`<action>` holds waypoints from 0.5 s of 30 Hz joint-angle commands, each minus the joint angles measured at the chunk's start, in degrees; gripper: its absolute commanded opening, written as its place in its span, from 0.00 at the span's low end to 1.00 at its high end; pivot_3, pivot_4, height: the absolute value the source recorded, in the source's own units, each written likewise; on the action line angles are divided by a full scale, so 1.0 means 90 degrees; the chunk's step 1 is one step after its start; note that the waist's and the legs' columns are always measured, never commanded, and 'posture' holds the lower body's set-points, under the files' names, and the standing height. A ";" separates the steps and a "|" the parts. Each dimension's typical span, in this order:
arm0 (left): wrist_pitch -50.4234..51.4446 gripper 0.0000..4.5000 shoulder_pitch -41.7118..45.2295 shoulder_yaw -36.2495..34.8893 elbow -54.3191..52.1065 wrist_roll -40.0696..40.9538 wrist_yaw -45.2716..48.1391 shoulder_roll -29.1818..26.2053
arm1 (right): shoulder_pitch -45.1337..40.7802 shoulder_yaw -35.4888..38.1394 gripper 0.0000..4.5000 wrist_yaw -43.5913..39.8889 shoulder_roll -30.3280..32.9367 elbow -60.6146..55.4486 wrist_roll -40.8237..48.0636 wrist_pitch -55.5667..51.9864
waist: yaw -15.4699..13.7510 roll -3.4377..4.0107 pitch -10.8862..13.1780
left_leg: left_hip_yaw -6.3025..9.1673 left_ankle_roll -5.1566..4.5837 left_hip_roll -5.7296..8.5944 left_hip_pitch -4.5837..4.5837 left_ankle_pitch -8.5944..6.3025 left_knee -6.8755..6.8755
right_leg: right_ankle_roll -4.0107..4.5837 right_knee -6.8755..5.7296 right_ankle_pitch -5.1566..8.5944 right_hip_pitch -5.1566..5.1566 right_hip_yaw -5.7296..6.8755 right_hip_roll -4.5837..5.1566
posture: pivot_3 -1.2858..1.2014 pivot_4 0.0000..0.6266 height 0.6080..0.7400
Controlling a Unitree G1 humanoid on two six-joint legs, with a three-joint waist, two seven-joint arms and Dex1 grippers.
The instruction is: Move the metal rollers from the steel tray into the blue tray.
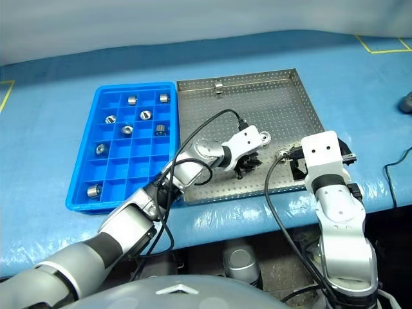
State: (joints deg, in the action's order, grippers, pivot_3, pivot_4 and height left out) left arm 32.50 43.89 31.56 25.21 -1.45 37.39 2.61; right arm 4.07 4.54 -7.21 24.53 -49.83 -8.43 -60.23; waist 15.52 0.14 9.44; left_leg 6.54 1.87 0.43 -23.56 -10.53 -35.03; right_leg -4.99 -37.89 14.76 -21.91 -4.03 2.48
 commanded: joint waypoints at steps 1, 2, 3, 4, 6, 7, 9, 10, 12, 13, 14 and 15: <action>0.0033 0.32 -0.0155 -0.0263 0.0034 0.0046 0.0010 -0.0041 | -0.0072 0.0043 1.00 0.0024 -0.0005 -0.0063 -0.0076 0.0172 | 0.0002 0.0000 0.0000 | 0.0000 0.0000 0.0000 0.0000 0.0000 0.0000 | 0.0000 0.0000 0.0000 0.0000 0.0000 0.0000 | 0.40 0.24 1.00; 0.0034 0.32 -0.0141 -0.0414 -0.0016 0.0135 -0.0001 -0.0002 | -0.0080 0.0030 1.00 0.0024 -0.0007 -0.0045 -0.0076 0.0184 | 0.0003 0.0000 0.0000 | 0.0000 0.0000 0.0000 0.0000 0.0000 0.0000 | -0.0001 0.0000 -0.0001 0.0000 -0.0001 0.0000 | 0.40 0.24 1.00; 0.0014 0.32 -0.0120 -0.0545 -0.0065 0.0214 0.0014 0.0017 | -0.0092 0.0014 1.00 0.0023 -0.0007 -0.0027 -0.0078 0.0194 | 0.0003 -0.0001 0.0001 | 0.0000 0.0000 0.0000 -0.0001 0.0000 0.0000 | -0.0002 0.0000 -0.0001 -0.0001 -0.0001 0.0000 | 0.40 0.24 1.00; 0.0024 0.32 -0.0100 -0.0684 -0.0145 0.0320 0.0067 0.0030 | -0.0103 -0.0001 1.00 0.0024 -0.0007 -0.0015 -0.0080 0.0202 | 0.0003 -0.0001 0.0001 | -0.0001 0.0000 0.0000 -0.0001 0.0000 0.0000 | -0.0002 0.0000 -0.0001 -0.0002 -0.0002 0.0000 | 0.40 0.24 1.00; 0.0092 0.32 -0.0053 -0.0964 -0.0368 0.0552 0.0159 0.0028 | -0.0130 -0.0019 1.00 0.0016 -0.0013 0.0003 -0.0070 0.0213 | -0.0003 -0.0001 0.0001 | -0.0001 0.0000 0.0000 -0.0004 0.0000 0.0000 | -0.0002 -0.0001 -0.0001 -0.0006 -0.0002 0.0000 | 0.40 0.24 1.00; 0.0140 0.32 -0.0036 -0.1064 -0.0452 0.0625 0.0182 0.0027 | -0.0138 -0.0024 1.00 0.0011 -0.0016 0.0011 -0.0066 0.0217 | -0.0014 -0.0001 0.0001 | -0.0001 0.0000 0.0000 -0.0005 0.0000 0.0001 | -0.0002 0.0000 -0.0001 -0.0007 -0.0002 0.0000 | 0.40 0.24 1.00; 0.0240 0.32 0.0022 -0.1398 -0.0801 0.0810 0.0190 -0.0075 | -0.0161 -0.0047 1.00 -0.0001 -0.0012 0.0036 -0.0062 0.0236 | -0.0047 -0.0002 0.0002 | -0.0001 0.0000 0.0001 -0.0009 0.0000 0.0002 | -0.0002 0.0002 -0.0001 -0.0009 -0.0001 0.0000 | 0.40 0.24 1.00; 0.0303 0.32 0.0039 -0.1574 -0.1006 0.0894 0.0178 -0.0167 | -0.0166 -0.0052 1.00 -0.0010 -0.0018 0.0044 -0.0052 0.0255 | -0.0066 -0.0001 0.0002 | -0.0001 -0.0001 0.0001 -0.0012 0.0000 0.0003 | -0.0003 0.0006 -0.0001 -0.0011 -0.0002 0.0000 | 0.40 0.24 1.00; 0.0443 0.32 0.0030 -0.1942 -0.1484 0.1058 0.0131 -0.0445 | -0.0168 -0.0061 1.00 -0.0038 -0.0030 0.0059 -0.0028 0.0293 | -0.0100 -0.0001 0.0002 | -0.0001 -0.0002 0.0001 -0.0017 -0.0001 0.0004 | -0.0003 0.0006 -0.0001 -0.0016 -0.0003 0.0001 | 0.40 0.24 1.00; 0.0548 0.32 0.0012 -0.2135 -0.1743 0.1145 0.0113 -0.0615 | -0.0175 -0.0083 1.00 -0.0056 -0.0027 0.0082 -0.0023 0.0313 | -0.0104 0.0000 0.0002 | 0.0000 -0.0002 0.0001 -0.0017 -0.0001 0.0005 | -0.0004 0.0005 0.0000 -0.0016 -0.0003 0.0001 | 0.41 0.24 1.00; 0.0661 0.32 -0.0025 -0.2308 -0.2008 0.1256 0.0117 -0.0777 | -0.0190 -0.0109 1.00 -0.0065 -0.0027 0.0116 -0.0021 0.0335 | -0.0104 0.0000 0.0001 | 0.0000 -0.0002 0.0001 -0.0015 -0.0001 0.0007 | -0.0004 0.0004 0.0000 -0.0016 -0.0003 0.0000 | 0.41 0.24 1.00; 0.0793 0.32 -0.0075 -0.2459 -0.2268 0.1352 0.0129 -0.0955 | -0.0218 -0.0132 1.00 -0.0086 -0.0026 0.0162 -0.0007 0.0359 | -0.0103 0.0000 0.0001 | 0.0000 -0.0002 0.0000 -0.0013 -0.0001 0.0009 | -0.0004 0.0002 0.0000 -0.0017 -0.0003 0.0000 | 0.41 0.24 1.00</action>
State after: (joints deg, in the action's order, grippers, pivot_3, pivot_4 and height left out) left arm 38.11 43.12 12.47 10.08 8.68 38.68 -4.65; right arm 2.97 3.13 -7.75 24.41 -47.65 -8.39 -58.60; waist 14.60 0.14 9.45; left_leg 6.54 1.84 0.43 -23.67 -10.54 -34.96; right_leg -5.02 -37.89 14.76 -22.06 -4.06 2.47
